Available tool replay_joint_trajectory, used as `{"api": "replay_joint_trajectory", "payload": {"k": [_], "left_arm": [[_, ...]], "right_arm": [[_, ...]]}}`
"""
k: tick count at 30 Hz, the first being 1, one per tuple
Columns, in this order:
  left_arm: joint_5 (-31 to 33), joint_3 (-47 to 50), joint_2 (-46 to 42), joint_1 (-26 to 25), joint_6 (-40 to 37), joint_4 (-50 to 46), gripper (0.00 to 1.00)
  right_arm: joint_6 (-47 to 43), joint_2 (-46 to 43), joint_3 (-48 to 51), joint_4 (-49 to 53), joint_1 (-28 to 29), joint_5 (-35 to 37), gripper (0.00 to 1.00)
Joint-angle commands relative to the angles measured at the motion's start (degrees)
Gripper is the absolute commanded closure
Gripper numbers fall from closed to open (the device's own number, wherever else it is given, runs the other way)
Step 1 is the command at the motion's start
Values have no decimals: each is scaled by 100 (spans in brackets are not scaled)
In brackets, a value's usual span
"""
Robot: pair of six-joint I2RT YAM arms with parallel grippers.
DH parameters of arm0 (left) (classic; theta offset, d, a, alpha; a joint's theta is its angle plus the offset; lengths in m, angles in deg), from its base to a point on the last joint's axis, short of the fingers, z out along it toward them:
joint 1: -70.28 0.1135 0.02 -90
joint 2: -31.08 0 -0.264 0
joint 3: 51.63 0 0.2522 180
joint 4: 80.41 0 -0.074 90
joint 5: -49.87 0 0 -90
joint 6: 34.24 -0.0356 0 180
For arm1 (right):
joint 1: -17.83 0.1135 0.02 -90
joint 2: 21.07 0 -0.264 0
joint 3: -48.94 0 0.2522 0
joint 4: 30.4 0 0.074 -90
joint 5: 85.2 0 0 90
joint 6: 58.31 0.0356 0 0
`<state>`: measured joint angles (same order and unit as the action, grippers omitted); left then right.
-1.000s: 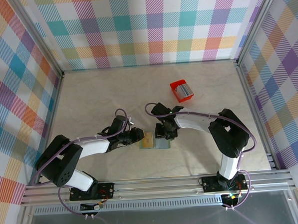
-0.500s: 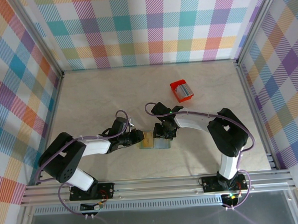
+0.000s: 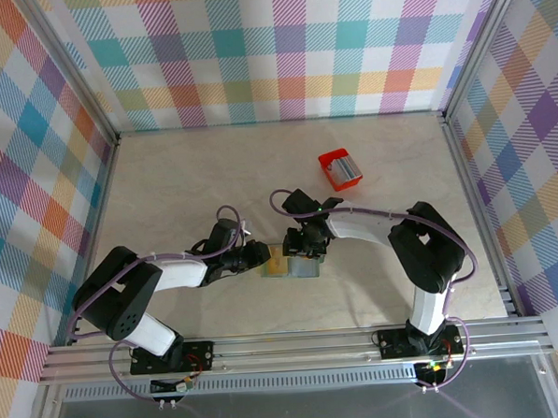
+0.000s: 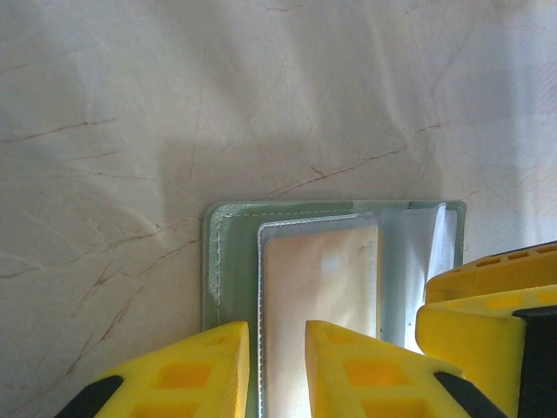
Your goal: Put the credit cards into the card holder
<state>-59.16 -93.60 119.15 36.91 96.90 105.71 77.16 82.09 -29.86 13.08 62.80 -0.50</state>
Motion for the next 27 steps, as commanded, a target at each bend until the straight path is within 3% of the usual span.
{"api": "replay_joint_trajectory", "payload": {"k": [1,15,27], "left_arm": [[17,136,26,-43,50,34,76],[91,166,17,-50,76,51,76],[70,168,100,-52,101,93,76]], "right_arm": [[-70,-293,8,332,-23,401,57],[-167,-42,-86,582,-6,500,56],[-121,259,81,129,-23,-92,56]]}}
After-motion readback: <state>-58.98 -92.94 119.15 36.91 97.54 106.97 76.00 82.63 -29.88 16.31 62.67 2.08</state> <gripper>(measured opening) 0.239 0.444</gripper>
